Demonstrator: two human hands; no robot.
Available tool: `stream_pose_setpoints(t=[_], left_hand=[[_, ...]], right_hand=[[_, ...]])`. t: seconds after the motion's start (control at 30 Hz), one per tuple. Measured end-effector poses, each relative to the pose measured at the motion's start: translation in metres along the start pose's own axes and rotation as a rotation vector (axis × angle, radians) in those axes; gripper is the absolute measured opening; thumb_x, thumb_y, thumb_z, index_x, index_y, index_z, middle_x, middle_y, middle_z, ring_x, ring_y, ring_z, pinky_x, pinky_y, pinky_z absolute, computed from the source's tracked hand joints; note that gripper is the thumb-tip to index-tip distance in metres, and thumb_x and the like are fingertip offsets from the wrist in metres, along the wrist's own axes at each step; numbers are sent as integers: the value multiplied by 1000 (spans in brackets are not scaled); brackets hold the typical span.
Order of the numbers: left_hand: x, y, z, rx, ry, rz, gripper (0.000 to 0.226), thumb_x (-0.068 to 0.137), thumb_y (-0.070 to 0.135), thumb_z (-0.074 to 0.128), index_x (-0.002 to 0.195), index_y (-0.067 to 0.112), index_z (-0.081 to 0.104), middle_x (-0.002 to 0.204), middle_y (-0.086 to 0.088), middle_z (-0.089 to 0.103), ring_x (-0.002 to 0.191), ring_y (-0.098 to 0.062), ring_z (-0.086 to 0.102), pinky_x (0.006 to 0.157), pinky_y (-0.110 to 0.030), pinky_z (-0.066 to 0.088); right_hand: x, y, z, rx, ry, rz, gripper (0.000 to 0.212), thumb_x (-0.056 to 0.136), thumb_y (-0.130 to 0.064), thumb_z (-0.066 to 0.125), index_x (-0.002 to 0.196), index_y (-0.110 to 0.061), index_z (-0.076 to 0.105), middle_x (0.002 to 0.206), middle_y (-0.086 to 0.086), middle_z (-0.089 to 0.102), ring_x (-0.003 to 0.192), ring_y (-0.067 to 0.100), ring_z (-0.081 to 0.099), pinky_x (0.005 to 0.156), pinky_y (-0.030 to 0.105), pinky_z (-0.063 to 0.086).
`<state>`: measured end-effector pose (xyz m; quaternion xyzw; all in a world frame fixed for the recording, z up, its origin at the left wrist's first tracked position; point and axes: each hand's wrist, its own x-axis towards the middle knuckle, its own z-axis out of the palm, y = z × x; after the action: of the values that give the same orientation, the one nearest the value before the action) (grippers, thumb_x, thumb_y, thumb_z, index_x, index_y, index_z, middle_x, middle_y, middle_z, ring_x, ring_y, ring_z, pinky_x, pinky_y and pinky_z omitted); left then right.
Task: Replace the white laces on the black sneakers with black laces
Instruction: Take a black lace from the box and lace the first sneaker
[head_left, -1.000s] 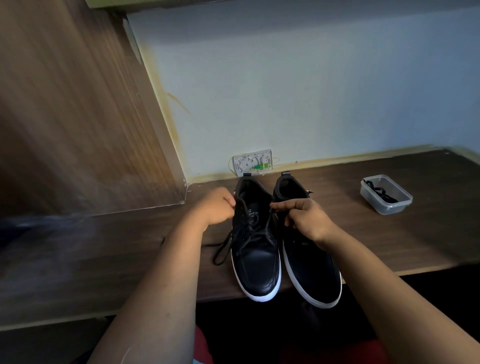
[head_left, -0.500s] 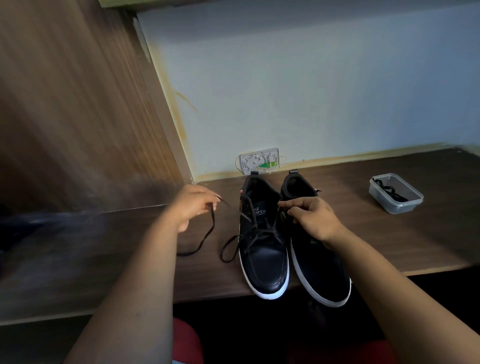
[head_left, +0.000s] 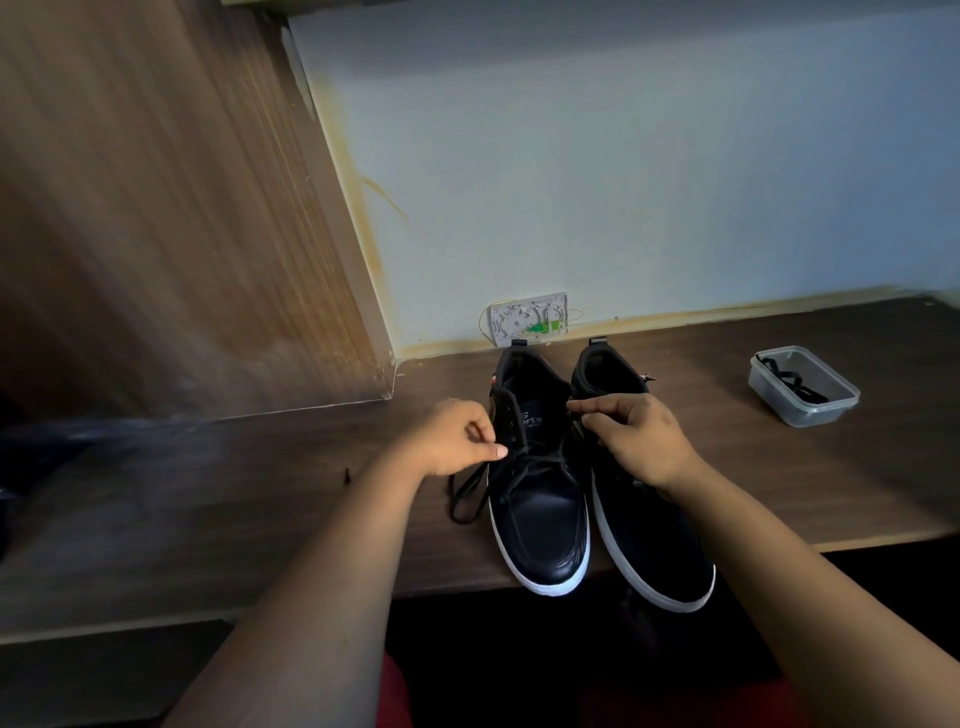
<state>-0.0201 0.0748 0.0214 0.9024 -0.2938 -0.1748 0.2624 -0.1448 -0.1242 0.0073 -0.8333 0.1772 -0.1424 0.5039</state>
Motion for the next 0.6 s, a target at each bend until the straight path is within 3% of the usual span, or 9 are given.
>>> stream_pose_setpoints(t=[0.13, 0.23, 0.37, 0.47, 0.6], left_hand=[[6, 0, 4, 167, -62, 3, 6, 85, 18, 70, 81, 19, 65, 80, 10, 60, 84, -15, 60, 74, -24, 46], [6, -3, 4, 68, -22, -16, 13, 82, 24, 74, 82, 21, 62, 86, 6, 62, 82, -14, 60, 77, -29, 50], [6, 2, 9, 67, -31, 15, 17, 80, 21, 75, 82, 24, 58, 83, 9, 61, 76, -9, 58, 72, -24, 48], [5, 6, 6, 153, 16, 30, 8, 83, 16, 66, 81, 22, 61, 81, 9, 60, 78, -12, 57, 71, -25, 46], [2, 3, -8, 160, 30, 20, 8, 81, 22, 66, 74, 20, 63, 79, 2, 65, 72, -13, 58, 68, -28, 48]], right_hand=[[-2, 0, 3, -49, 51, -34, 17, 88, -34, 68, 101, -27, 76, 95, -14, 73, 88, -7, 63, 83, 13, 47], [-1, 1, 6, -76, 94, -58, 18, 84, -37, 72, 97, -27, 76, 94, -13, 73, 89, -4, 64, 81, 12, 47], [2, -2, 14, -227, 161, -183, 17, 76, -34, 79, 89, -25, 73, 95, -6, 64, 79, 2, 58, 72, 11, 43], [7, -13, 19, -508, 77, -341, 24, 78, -26, 73, 101, -22, 71, 115, 3, 49, 104, 21, 49, 90, 29, 45], [8, -38, 23, -913, -137, -307, 30, 89, -32, 50, 114, -32, 67, 143, -1, 32, 125, 29, 26, 100, 44, 30]])
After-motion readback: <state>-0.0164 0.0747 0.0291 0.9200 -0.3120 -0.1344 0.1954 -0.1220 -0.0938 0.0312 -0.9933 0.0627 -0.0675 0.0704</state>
